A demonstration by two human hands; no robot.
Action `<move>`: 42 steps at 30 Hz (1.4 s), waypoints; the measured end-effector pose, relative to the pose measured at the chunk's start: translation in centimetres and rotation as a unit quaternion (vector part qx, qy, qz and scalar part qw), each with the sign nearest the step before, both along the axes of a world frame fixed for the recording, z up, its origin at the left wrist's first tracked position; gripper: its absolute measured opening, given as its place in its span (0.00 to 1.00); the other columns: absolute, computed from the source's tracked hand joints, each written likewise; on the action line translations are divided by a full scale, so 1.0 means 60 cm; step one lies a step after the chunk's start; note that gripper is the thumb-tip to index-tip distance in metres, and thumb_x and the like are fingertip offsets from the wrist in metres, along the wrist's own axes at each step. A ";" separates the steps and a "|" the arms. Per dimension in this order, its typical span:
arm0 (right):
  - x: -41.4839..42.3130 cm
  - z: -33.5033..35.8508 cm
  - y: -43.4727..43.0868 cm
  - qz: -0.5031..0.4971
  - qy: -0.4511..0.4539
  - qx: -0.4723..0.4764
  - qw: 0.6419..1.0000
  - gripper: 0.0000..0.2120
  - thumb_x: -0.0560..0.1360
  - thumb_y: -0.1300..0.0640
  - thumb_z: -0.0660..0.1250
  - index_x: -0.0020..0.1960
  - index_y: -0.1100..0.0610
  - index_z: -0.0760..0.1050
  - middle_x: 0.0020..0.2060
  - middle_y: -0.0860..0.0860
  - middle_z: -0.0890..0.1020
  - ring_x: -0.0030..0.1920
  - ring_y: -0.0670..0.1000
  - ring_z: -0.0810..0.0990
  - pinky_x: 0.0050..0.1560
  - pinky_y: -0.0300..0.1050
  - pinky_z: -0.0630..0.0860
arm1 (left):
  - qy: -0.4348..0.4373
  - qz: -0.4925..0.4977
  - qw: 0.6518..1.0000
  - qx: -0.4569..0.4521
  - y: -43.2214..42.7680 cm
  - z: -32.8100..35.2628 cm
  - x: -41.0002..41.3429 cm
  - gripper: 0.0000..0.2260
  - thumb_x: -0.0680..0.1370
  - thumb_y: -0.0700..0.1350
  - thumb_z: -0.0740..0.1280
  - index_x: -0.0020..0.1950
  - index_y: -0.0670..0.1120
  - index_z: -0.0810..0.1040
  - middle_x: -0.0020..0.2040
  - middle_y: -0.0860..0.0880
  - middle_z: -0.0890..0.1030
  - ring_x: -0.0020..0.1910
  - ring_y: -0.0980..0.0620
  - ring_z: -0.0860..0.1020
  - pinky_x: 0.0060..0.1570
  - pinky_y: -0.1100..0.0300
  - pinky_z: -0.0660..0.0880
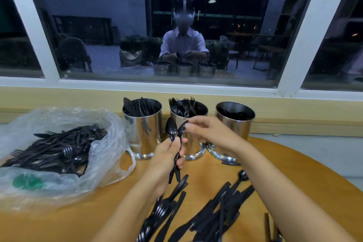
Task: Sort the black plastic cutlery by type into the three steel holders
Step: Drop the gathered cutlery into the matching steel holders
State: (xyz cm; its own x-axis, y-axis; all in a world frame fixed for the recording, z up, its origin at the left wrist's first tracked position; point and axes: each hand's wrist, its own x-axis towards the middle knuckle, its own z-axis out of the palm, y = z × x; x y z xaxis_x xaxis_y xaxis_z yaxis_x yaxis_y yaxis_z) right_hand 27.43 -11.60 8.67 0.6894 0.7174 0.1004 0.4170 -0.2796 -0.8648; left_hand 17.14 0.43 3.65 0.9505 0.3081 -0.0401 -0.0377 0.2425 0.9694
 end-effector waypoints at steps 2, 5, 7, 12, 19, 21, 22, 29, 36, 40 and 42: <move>-0.020 -0.012 -0.010 -0.013 0.060 0.070 0.996 0.09 0.78 0.56 0.67 0.56 0.56 0.80 0.41 0.47 0.81 0.35 0.39 0.75 0.35 0.31 0.70 | -0.003 -0.019 1.000 0.010 -0.015 -0.002 -0.007 0.13 0.85 0.48 0.54 0.55 0.42 0.74 0.31 0.53 0.70 0.27 0.56 0.64 0.30 0.62 0.64; -0.035 -0.018 -0.029 -0.031 0.099 0.135 0.985 0.05 0.77 0.59 0.68 0.52 0.57 0.80 0.35 0.46 0.80 0.33 0.40 0.74 0.36 0.34 0.71 | -0.012 -0.072 0.997 0.022 -0.027 -0.002 -0.023 0.15 0.84 0.51 0.56 0.57 0.41 0.74 0.31 0.52 0.69 0.27 0.56 0.64 0.31 0.63 0.64; -0.038 -0.025 -0.037 -0.059 0.075 0.142 0.985 0.02 0.75 0.59 0.70 0.46 0.56 0.78 0.33 0.45 0.77 0.32 0.41 0.73 0.36 0.34 0.70 | -0.023 -0.130 0.991 0.029 -0.033 -0.001 -0.033 0.16 0.81 0.53 0.58 0.57 0.41 0.74 0.32 0.52 0.68 0.27 0.56 0.64 0.30 0.63 0.65; -0.046 -0.033 -0.056 -0.040 0.021 0.068 0.997 0.11 0.78 0.56 0.66 0.60 0.52 0.74 0.43 0.51 0.77 0.33 0.41 0.73 0.33 0.32 0.70 | -0.004 -0.168 0.985 0.035 -0.051 -0.003 -0.045 0.18 0.78 0.55 0.59 0.54 0.41 0.73 0.31 0.52 0.66 0.26 0.56 0.63 0.29 0.64 0.65; -0.042 -0.022 -0.086 -0.051 -0.130 0.006 0.990 0.07 0.80 0.59 0.63 0.52 0.59 0.80 0.32 0.43 0.79 0.30 0.38 0.75 0.31 0.31 0.69 | 0.052 -0.143 0.974 0.169 -0.072 -0.012 -0.023 0.18 0.85 0.52 0.53 0.57 0.43 0.78 0.38 0.49 0.79 0.37 0.53 0.78 0.47 0.57 0.78; -0.008 -0.021 -0.099 -0.123 -0.183 0.005 0.975 0.07 0.80 0.57 0.63 0.53 0.56 0.80 0.39 0.47 0.82 0.33 0.40 0.76 0.35 0.32 0.72 | 0.062 -0.080 0.964 0.246 -0.076 -0.021 -0.005 0.14 0.85 0.50 0.54 0.58 0.46 0.77 0.47 0.49 0.81 0.46 0.53 0.80 0.55 0.55 0.77; 0.013 -0.018 -0.109 -0.164 -0.205 0.018 0.965 0.07 0.80 0.57 0.63 0.54 0.56 0.79 0.41 0.47 0.81 0.35 0.40 0.76 0.38 0.30 0.71 | 0.061 -0.052 0.956 0.282 -0.077 -0.025 0.004 0.13 0.85 0.49 0.55 0.59 0.47 0.77 0.50 0.49 0.81 0.49 0.53 0.80 0.58 0.54 0.76; 0.142 0.070 -0.175 -0.341 -0.388 0.077 0.853 0.06 0.81 0.60 0.60 0.50 0.59 0.76 0.44 0.53 0.79 0.44 0.49 0.75 0.45 0.40 0.71 | -0.065 0.043 0.897 0.434 -0.096 0.025 0.136 0.11 0.83 0.41 0.61 0.63 0.44 0.78 0.57 0.51 0.79 0.53 0.58 0.75 0.54 0.68 0.70; 0.202 0.038 -0.172 -0.319 -0.409 -0.018 0.855 0.08 0.82 0.58 0.56 0.51 0.57 0.73 0.45 0.52 0.75 0.43 0.53 0.74 0.44 0.52 0.74 | -0.104 0.068 0.840 0.529 -0.097 0.030 0.274 0.14 0.80 0.37 0.65 0.66 0.43 0.77 0.62 0.44 0.77 0.61 0.47 0.75 0.63 0.60 0.68; 0.219 -0.015 -0.157 -0.273 -0.377 -0.128 0.876 0.08 0.83 0.57 0.54 0.52 0.57 0.71 0.47 0.52 0.73 0.45 0.56 0.74 0.45 0.57 0.73 | -0.146 0.081 0.833 0.528 -0.092 0.029 0.308 0.07 0.78 0.35 0.67 0.53 0.41 0.83 0.51 0.44 0.80 0.52 0.46 0.78 0.56 0.54 0.74; 0.223 -0.035 -0.153 -0.244 -0.372 -0.161 0.881 0.10 0.83 0.55 0.53 0.53 0.58 0.71 0.48 0.52 0.73 0.49 0.55 0.72 0.46 0.55 0.72 | -0.181 0.102 0.827 0.523 -0.094 0.038 0.315 0.06 0.78 0.36 0.67 0.50 0.42 0.83 0.48 0.46 0.82 0.49 0.48 0.78 0.53 0.53 0.75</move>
